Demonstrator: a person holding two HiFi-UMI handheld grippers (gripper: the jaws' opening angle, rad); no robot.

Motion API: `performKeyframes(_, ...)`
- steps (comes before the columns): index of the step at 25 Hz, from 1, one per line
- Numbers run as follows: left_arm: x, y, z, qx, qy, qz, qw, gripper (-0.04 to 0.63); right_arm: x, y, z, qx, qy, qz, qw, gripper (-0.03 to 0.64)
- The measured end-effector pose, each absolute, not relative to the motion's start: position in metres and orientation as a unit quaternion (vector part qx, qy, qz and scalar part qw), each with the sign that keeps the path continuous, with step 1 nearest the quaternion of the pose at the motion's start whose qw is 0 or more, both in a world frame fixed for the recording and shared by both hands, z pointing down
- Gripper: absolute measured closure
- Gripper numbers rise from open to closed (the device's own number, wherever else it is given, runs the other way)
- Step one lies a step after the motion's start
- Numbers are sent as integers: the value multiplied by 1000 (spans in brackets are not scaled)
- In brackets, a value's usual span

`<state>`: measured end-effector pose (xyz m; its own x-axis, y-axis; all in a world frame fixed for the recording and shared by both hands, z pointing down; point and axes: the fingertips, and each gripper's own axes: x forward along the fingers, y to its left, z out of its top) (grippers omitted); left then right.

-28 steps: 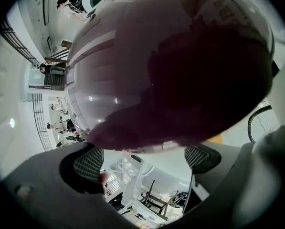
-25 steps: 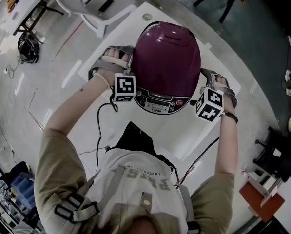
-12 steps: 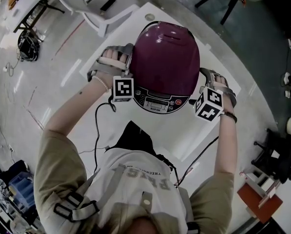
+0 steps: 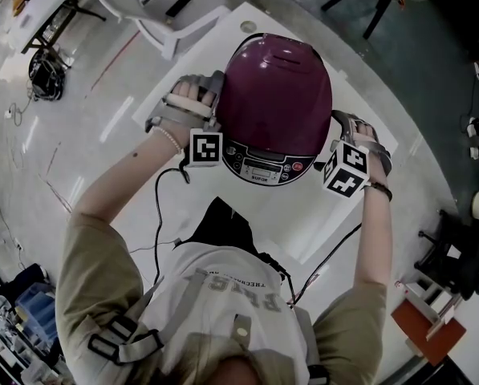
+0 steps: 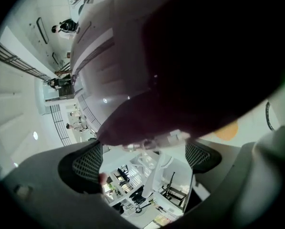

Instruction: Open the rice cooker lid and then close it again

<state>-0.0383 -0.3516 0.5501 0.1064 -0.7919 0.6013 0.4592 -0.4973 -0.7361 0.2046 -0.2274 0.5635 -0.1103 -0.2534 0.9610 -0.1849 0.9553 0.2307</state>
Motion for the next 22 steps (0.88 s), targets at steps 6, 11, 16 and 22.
performKeyframes(6, -42, -353, 552, -532, 127, -670, 503, 44, 207, -227, 567, 147, -741, -21, 655, 38)
performKeyframes(11, -45, -353, 550, -510, 115, -682, 512, 44, 206, -226, 567, 146, -736, -22, 660, 38)
performKeyframes(16, -51, -356, 550, -464, 90, -700, 535, 43, 208, -225, 569, 139, -727, -16, 672, 38)
performKeyframes(22, -50, -358, 553, -458, 87, -708, 530, 44, 213, -228, 574, 140, -710, -21, 690, 38)
